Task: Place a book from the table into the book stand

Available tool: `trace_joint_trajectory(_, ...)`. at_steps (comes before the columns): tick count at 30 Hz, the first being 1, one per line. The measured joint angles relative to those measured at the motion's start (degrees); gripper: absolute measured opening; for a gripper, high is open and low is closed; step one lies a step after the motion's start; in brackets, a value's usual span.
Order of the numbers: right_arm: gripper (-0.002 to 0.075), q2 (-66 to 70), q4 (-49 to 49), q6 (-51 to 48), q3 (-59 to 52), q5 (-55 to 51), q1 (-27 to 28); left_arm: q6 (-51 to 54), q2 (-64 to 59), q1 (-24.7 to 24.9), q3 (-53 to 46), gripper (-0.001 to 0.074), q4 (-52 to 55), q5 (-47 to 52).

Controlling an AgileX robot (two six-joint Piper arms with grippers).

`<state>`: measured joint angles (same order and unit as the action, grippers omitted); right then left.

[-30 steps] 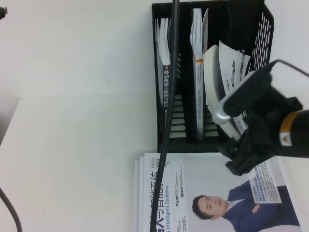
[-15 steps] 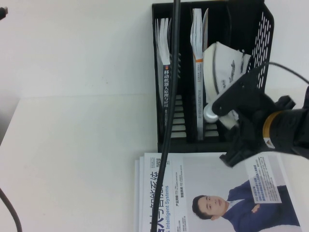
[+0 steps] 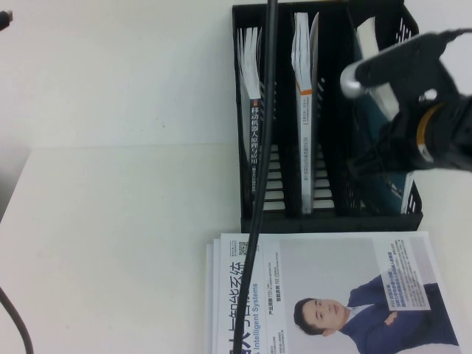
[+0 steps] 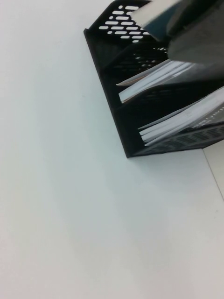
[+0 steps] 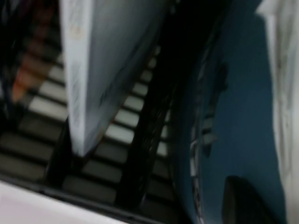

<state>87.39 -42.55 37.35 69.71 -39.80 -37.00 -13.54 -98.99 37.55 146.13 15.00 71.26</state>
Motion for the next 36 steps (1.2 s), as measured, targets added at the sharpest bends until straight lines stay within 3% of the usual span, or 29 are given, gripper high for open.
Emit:
trace_joint_trajectory(21,0.0144,6.05,-6.30,16.61,5.35,0.59,5.87,0.13,0.00,0.00,0.00,-0.0001,0.00,1.28)
trace_joint_trajectory(36,0.0303,6.38,2.07,3.13,21.75,-13.44,5.92,0.03,3.86,0.00,0.00,-0.0001,-0.80,1.28)
